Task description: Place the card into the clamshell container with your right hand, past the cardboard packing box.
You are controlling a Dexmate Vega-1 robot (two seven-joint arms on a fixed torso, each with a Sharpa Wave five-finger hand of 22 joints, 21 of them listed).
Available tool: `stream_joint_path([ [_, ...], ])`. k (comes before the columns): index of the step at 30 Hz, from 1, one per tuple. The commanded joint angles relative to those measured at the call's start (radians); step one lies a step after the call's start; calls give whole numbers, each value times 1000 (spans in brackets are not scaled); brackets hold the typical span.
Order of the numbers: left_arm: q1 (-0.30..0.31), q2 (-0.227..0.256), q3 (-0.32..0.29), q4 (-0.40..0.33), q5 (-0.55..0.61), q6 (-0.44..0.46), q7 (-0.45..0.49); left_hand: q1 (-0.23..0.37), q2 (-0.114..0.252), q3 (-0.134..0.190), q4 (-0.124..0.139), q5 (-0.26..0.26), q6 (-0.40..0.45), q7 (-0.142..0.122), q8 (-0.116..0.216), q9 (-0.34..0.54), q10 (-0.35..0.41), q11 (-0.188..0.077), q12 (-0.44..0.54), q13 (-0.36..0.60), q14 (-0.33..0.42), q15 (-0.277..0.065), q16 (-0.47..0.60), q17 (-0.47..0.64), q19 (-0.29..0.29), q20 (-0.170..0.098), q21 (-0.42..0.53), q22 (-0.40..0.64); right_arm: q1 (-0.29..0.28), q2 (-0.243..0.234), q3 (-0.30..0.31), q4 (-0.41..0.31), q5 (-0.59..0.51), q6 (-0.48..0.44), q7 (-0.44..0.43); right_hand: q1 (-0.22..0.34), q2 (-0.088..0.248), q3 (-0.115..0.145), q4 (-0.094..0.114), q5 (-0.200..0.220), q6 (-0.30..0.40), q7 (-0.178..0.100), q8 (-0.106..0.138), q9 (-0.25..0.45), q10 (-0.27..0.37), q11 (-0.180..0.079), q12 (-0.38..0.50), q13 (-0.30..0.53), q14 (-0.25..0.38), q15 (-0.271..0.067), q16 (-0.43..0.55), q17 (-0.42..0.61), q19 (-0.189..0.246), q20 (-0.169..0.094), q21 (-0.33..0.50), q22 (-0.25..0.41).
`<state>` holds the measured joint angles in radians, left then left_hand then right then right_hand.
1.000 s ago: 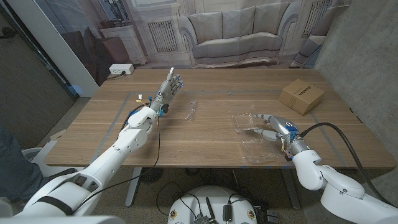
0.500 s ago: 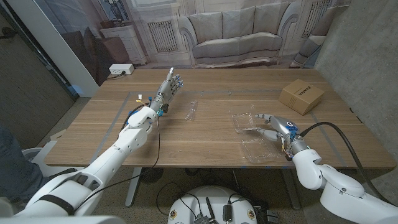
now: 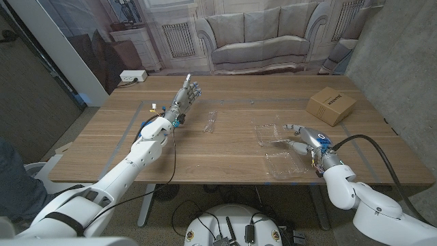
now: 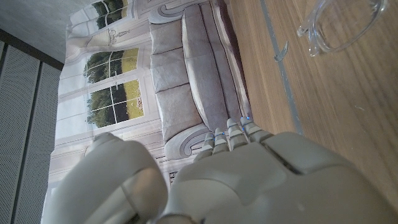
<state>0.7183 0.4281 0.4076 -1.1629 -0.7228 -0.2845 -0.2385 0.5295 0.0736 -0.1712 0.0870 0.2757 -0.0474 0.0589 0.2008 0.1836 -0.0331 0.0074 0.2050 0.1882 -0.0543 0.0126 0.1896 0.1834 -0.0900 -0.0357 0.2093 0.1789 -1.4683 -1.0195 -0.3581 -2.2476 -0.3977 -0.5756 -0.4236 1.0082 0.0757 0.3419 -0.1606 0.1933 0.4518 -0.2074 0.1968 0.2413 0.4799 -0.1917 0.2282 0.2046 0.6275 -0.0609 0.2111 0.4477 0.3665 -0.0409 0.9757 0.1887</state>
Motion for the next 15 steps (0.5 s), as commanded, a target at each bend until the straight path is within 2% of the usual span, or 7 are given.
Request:
stream_joint_path([
  [1,5,4,0,-11,2,3,5,3,5,-7,2,-5,4,2,-4,4,2,1,-2,2,-5,5,1,3,6,-5,0,5,-16,-14,5,-18,10,-27,-7,-46,-37,-29,28,-8,-4,2,8,-1,0,4,5,0,-3,-134,6,0,5,-165,0,1],
  [3,5,4,0,-12,1,4,4,3,5,-7,2,-5,4,2,-4,4,2,0,-1,2,-6,5,1,3,6,-4,0,5,-14,-17,0,-21,5,-38,-5,-78,-53,-48,41,-6,-10,4,7,-2,-1,6,6,0,-6,-132,6,-1,4,-162,-2,0],
  [7,5,4,0,-11,1,4,3,3,5,-8,2,-5,4,2,-4,4,2,0,-2,2,-6,5,1,3,6,-5,0,5,-15,-20,1,-29,5,-63,-3,-88,-59,-57,45,0,-19,4,5,-3,-10,6,4,0,-14,-129,4,-2,2,-162,-5,0],
  [11,3,4,1,-8,0,5,1,3,6,-8,2,-5,4,2,-4,4,1,2,-2,2,-6,5,1,3,6,-5,0,5,-25,-22,10,-37,7,-80,-13,-61,-47,-46,33,10,-22,3,7,-3,-12,4,5,0,-21,-131,2,-2,-3,-164,-8,0],
  [12,2,3,1,-6,0,5,0,3,6,-9,2,-5,4,2,-4,4,1,1,-2,2,-5,5,1,3,6,-4,0,5,-27,-21,12,-39,7,-85,-17,-42,-35,-38,26,14,-24,1,7,-4,-14,3,4,0,-22,-131,4,-1,-5,-166,-9,0],
  [15,0,2,1,-2,0,3,-4,4,6,-9,2,-5,4,2,-4,4,1,1,-2,2,-6,6,1,3,6,-4,0,5,-35,-20,18,-44,5,-97,-31,-37,-32,-38,26,15,-24,0,8,-4,-14,0,5,0,-25,-134,4,0,-8,-167,-10,1],
])
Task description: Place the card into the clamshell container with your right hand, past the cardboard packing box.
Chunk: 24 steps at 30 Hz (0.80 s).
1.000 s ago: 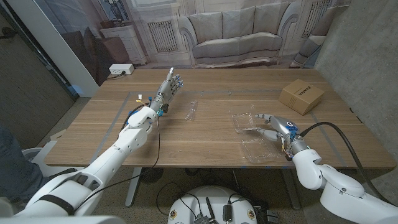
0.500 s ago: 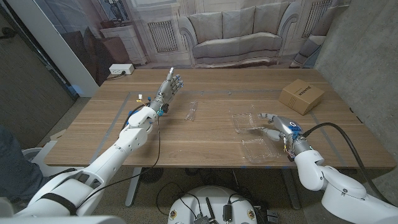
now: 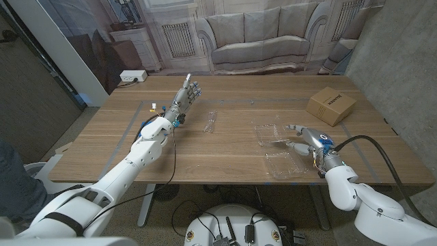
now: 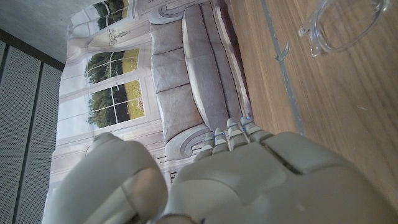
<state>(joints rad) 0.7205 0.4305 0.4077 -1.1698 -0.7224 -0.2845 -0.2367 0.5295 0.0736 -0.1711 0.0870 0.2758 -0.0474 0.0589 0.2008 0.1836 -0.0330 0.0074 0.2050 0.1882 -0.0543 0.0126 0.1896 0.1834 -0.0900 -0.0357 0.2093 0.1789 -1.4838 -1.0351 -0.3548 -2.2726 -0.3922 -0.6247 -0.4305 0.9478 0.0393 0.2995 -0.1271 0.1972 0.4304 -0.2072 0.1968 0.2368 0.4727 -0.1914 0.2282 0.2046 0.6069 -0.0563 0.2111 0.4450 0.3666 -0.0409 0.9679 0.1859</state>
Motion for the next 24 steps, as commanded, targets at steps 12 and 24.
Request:
stream_joint_path([
  [12,2,-1,-4,5,-4,-6,-8,4,6,-11,2,-5,4,2,-4,4,1,-1,-2,2,-6,4,1,3,5,-4,-1,5,-36,-2,33,-35,-19,-57,-73,41,23,1,-5,6,5,1,15,-3,4,-1,14,-1,3,-145,12,4,-6,-166,1,6],
  [24,23,14,-13,-20,-11,-3,1,4,7,-13,2,-5,3,1,-4,4,1,0,-2,2,-5,4,1,3,5,-4,-1,5,-69,-3,96,-48,-1,9,-99,-11,33,-21,27,-5,12,9,18,-3,19,11,22,-1,8,-142,16,7,0,-167,5,7],
])
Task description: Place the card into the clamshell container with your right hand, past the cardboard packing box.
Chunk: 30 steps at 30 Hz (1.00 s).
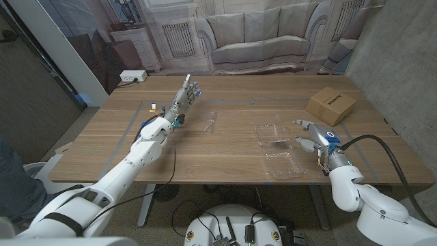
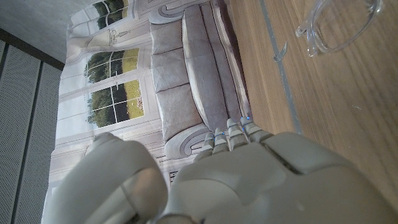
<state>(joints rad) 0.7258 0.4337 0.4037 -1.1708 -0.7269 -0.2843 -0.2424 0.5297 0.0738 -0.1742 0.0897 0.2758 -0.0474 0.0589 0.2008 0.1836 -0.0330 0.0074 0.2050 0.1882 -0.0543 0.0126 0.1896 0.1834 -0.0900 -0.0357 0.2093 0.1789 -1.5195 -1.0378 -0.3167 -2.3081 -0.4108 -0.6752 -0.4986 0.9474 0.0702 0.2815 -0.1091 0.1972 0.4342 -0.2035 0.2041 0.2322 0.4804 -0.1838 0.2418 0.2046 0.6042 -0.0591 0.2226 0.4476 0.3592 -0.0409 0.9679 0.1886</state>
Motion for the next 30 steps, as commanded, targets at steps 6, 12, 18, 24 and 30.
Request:
stream_joint_path([
  [6,18,9,-10,-12,-9,-8,1,5,8,-10,-1,-5,4,1,-4,4,1,1,-2,2,-6,4,1,3,4,-3,-2,5,-59,13,97,-15,28,111,-49,-44,-6,-20,23,-9,14,14,12,0,20,12,12,-1,14,-132,5,2,13,-165,6,3],
  [12,21,11,-10,-14,-9,-6,1,5,8,-11,-1,-5,4,-1,-4,4,2,1,-2,2,-6,3,1,3,4,-2,-2,5,-74,25,121,-18,18,152,-56,-122,-19,-57,61,-13,21,20,14,0,30,21,17,-1,12,-121,4,0,14,-159,3,1],
  [18,30,18,-12,-26,-9,-4,5,5,9,-12,-1,-5,4,-1,-4,4,2,1,-1,2,-6,4,1,3,4,-2,-2,5,-93,44,148,-16,10,205,-65,-190,-36,-89,91,-13,27,22,15,0,33,27,19,0,11,-114,3,-4,13,-152,-2,0],
  [24,38,25,-14,-40,-9,-2,9,5,9,-13,-1,-5,3,-2,-4,4,2,0,-1,2,-6,4,1,3,4,-2,-2,5,-111,64,174,-17,-4,258,-68,-229,-48,-109,108,-10,32,27,16,0,37,36,20,0,10,-112,2,-8,14,-148,-7,-1],
  [30,45,31,-16,-53,-8,-5,12,5,10,-14,-1,-5,4,-2,-4,4,2,1,-1,2,-6,3,1,3,3,-2,-2,5,-116,88,181,-18,-39,305,-77,-242,-52,-116,113,-8,36,29,17,-1,42,39,23,0,10,-111,2,-9,13,-146,-9,-1],
])
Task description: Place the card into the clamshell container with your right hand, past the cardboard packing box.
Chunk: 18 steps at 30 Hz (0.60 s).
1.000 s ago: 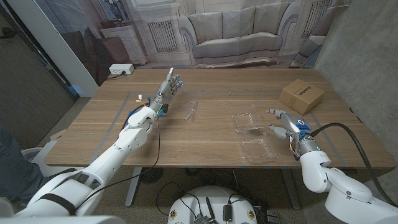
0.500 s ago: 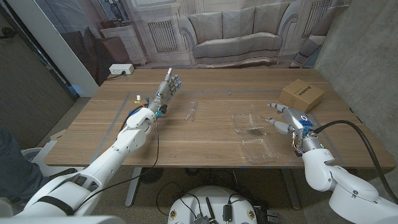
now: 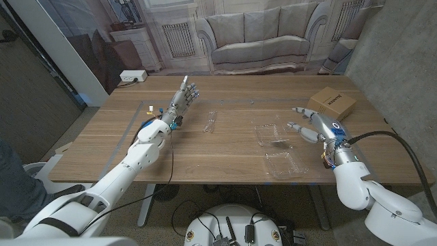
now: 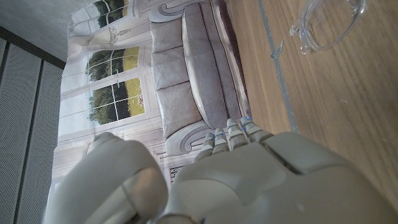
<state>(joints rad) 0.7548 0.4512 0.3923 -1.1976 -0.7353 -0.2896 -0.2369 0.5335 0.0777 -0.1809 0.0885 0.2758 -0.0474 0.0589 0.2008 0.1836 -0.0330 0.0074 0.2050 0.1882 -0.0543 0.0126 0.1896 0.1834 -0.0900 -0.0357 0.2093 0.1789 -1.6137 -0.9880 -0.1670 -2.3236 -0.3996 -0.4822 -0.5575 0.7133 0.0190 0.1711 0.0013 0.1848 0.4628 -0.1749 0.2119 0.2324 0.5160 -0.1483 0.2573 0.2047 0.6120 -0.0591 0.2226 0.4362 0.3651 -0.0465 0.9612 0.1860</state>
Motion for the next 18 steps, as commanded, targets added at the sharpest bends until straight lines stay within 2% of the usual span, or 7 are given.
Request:
stream_joint_path([
  [1,18,14,-5,-29,3,-3,9,2,6,-7,0,-5,4,-2,-4,4,2,1,-2,2,-6,3,1,3,3,-2,-2,5,-22,41,32,-3,-57,118,-17,-8,-1,-5,2,5,9,1,10,-1,7,3,8,0,2,-110,1,2,7,-140,-3,1],
  [18,45,21,-19,-39,-6,-35,6,2,8,-9,0,-5,11,-6,-1,4,8,-5,1,2,0,-1,3,3,5,-3,-2,5,-17,111,46,-9,-121,180,10,-10,0,-6,1,11,23,-1,14,-2,17,2,11,0,4,-110,1,-2,6,-136,-7,0],
])
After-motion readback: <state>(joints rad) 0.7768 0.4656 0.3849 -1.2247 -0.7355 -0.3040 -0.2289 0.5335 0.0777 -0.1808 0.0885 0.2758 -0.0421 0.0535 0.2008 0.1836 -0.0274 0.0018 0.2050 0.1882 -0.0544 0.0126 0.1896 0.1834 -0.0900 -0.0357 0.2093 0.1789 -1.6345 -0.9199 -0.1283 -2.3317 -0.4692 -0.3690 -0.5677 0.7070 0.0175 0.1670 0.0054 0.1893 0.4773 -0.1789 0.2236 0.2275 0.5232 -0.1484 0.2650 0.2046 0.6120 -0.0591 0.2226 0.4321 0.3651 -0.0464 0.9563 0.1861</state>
